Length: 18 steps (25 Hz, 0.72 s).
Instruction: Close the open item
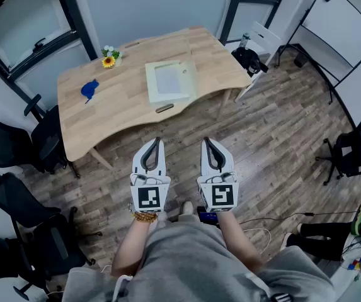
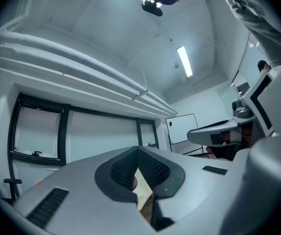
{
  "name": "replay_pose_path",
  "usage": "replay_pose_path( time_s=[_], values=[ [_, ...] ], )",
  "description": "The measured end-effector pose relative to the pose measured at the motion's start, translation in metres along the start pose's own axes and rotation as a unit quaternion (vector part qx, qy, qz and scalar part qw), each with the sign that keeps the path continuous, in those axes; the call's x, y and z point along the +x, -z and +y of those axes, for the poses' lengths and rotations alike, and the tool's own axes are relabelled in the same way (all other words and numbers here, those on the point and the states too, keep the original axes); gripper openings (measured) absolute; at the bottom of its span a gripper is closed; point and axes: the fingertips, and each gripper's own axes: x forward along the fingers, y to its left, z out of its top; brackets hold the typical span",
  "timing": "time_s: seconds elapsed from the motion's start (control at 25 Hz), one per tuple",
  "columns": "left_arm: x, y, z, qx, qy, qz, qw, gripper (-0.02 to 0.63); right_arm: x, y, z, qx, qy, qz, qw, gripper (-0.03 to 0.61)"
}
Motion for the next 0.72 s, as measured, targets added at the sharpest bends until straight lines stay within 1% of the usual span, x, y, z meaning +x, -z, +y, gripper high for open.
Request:
replay_pose_path(
  time_s=[0.12, 0.28, 0.44, 0.56, 0.6, 0.72],
  values=[
    [0.01, 0.003, -0.01, 0.003, -0.003, 0.004, 1.0, 0.008, 0.0, 0.001, -0.017, 0.015, -0.004, -0.009, 1.0, 0.011],
    [0.022, 0.01, -0.022, 0.004, -0.011, 0.016, 0.9998, 0.008, 0.005, 0.008, -0.039, 0.017, -0.011, -0.014, 1.0, 0.012],
    [0.03, 0.018, -0.028, 0.021, -0.023, 0.022, 0.9993, 0.008, 0.009, 0.017, -0.056, 0.019, -0.019, -0.018, 0.999, 0.012],
    [0.032, 0.027, -0.028, 0.022, -0.032, 0.034, 0.9987, 0.008, 0.016, 0.026, -0.064, 0.021, -0.027, -0.015, 0.999, 0.012],
    [0.033, 0.03, -0.026, 0.021, -0.036, 0.037, 0.9985, 0.008, 0.018, 0.029, -0.065, 0.022, -0.031, -0.012, 0.999, 0.026],
    [0.039, 0.039, -0.014, 0.012, -0.045, 0.043, 0.998, 0.008, 0.027, 0.037, -0.069, 0.024, -0.031, -0.001, 0.999, 0.037]
  ],
)
